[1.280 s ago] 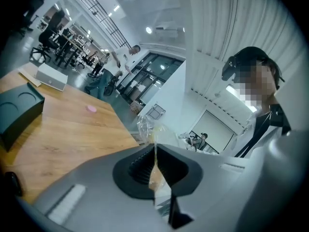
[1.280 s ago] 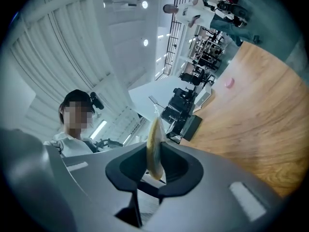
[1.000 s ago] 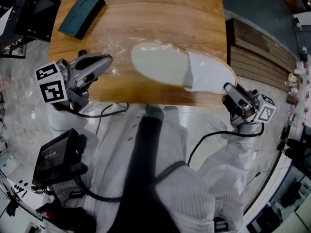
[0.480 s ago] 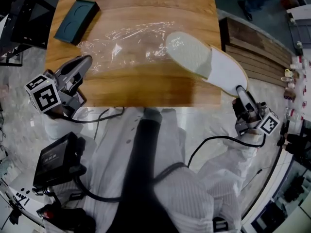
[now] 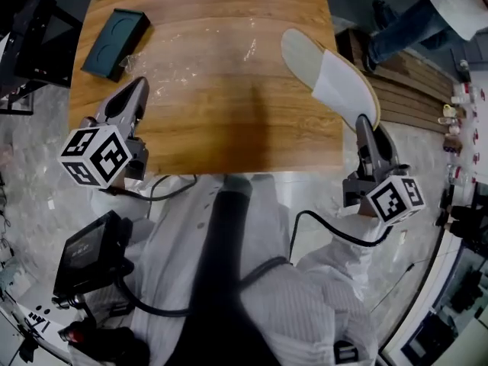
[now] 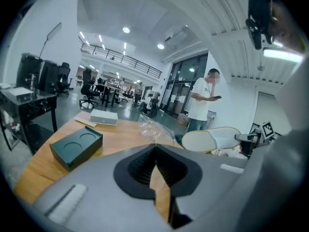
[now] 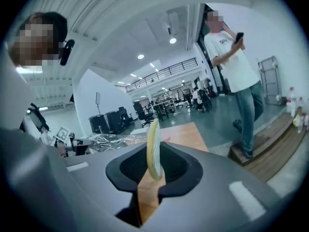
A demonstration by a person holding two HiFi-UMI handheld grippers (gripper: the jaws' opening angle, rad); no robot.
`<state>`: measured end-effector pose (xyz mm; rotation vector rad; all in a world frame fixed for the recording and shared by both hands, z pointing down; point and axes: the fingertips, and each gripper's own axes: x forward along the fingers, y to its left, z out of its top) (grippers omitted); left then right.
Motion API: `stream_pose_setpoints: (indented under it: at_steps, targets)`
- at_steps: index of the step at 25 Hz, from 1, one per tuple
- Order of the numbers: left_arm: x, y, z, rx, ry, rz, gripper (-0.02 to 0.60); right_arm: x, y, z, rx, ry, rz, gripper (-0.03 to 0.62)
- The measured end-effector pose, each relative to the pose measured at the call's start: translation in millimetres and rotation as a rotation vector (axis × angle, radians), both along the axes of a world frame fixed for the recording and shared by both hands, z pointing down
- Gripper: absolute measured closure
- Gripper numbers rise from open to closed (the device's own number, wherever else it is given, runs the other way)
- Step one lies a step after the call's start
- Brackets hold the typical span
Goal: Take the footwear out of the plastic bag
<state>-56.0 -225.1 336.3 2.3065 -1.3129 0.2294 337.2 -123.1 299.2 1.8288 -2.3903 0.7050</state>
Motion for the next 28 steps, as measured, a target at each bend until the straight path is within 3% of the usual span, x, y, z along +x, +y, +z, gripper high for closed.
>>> stream_pose_setpoints:
  at_steps: [3, 7, 13, 28]
  targets:
    - [17.1, -0.6, -3.8, 0.061, 0.011, -0.034, 0.580, -18.5, -11.1, -2.4, 0.060, 0.098, 0.052, 0.520]
    - [43.1, 6.1, 0.0, 0.100, -0.015, -0.024, 0.580, -38.1, -21.5, 3.7, 0.090, 0.076, 0.083, 0.520]
    - [50.8, 11.0, 0.0, 0.098, 0.002, -0.028, 0.580, -56.2, -24.1, 10.2, 0.085, 0.029, 0.069, 0.523]
    - [51.6, 12.7, -1.6, 0.094, -0.007, -0.024, 0.580, -62.7, -20.4, 8.6, 0.082, 0.037, 0.066, 0.523]
